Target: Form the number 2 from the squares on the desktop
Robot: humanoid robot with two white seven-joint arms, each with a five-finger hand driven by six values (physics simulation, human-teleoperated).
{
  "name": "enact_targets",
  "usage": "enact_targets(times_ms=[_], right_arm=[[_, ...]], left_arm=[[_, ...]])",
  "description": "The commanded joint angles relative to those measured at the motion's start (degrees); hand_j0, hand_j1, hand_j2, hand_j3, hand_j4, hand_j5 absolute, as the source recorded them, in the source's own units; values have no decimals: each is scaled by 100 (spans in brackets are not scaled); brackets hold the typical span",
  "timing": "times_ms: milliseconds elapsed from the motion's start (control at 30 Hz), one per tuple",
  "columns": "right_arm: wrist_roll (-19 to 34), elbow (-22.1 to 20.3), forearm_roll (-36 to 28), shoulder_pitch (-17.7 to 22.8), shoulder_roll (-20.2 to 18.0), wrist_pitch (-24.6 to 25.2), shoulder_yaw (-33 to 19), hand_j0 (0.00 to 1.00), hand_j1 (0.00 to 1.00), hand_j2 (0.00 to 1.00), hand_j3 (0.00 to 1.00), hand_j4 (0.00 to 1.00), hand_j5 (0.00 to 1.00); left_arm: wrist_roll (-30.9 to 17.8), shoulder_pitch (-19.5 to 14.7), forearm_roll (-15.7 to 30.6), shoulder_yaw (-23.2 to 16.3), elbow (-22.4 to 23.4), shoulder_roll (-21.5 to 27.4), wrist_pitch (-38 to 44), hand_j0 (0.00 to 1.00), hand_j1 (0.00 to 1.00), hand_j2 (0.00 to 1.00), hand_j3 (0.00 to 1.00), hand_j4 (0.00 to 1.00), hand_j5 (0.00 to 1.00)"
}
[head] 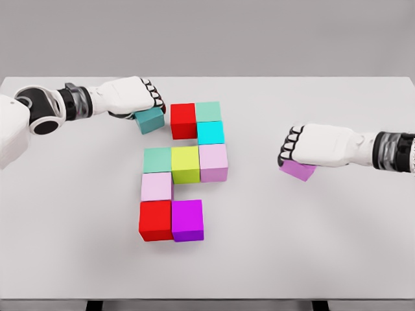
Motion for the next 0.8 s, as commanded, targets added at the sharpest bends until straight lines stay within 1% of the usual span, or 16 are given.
enact_targets(times_ms=[0, 100, 133, 200, 300, 400, 433, 500, 600, 667, 700, 767], right_arm=[[-5, -53, -60, 9, -6, 14, -3, 55, 55, 55, 55, 55, 55], [-5, -53, -139, 106, 29, 14, 23, 55, 55, 55, 55, 55, 55], [-5, -53, -201, 158, 56, 14, 23, 55, 55, 55, 55, 55, 55], [-5, -53, -341, 185, 64, 14, 23, 55, 55, 55, 55, 55, 55], [-5, -53, -561, 211, 91, 14, 49, 55, 55, 55, 55, 55, 55], [-5, -53, -588, 360, 143, 14, 58, 55, 55, 55, 55, 55, 55], [-5, -53, -596, 369, 143, 14, 67, 55, 55, 55, 55, 55, 55], [-5, -53, -860, 404, 143, 14, 76, 55, 55, 55, 55, 55, 55], [-5, -53, -1001, 422, 152, 14, 84, 55, 55, 55, 55, 55, 55], [-5, -53, -1080, 440, 231, 14, 76, 55, 55, 55, 55, 55, 55], [-5, -62, -1097, 448, 284, 14, 84, 55, 55, 55, 55, 55, 55], [-5, -62, -1238, 475, 346, 14, 93, 55, 55, 55, 55, 55, 55]], left_arm=[[3, 0, 26, 9, -4, 63, 5, 69, 69, 69, 69, 69, 69], [3, 35, 35, 9, -13, 81, 5, 70, 70, 70, 70, 70, 70], [3, 35, 35, 18, -135, 133, 5, 71, 71, 71, 71, 71, 71], [3, 105, 35, 26, -224, 186, 5, 71, 71, 71, 71, 71, 71], [3, 123, 35, 26, -224, 186, 5, 71, 71, 71, 71, 71, 71], [3, 123, 26, 26, -224, 186, 5, 72, 72, 72, 72, 72, 72], [3, 132, 26, 26, -215, 177, 5, 75, 75, 75, 75, 75, 75], [3, 132, 26, 18, -215, 177, 5, 75, 75, 75, 75, 75, 75], [3, 167, 26, 18, -241, 186, 5, 75, 75, 75, 75, 75, 75], [3, 167, 26, 9, -268, 186, 5, 75, 75, 75, 75, 75, 75], [3, 167, 26, 9, -268, 186, 5, 77, 77, 77, 77, 77, 77], [12, 167, 26, 9, -268, 186, 5, 87, 87, 87, 87, 87, 87]])
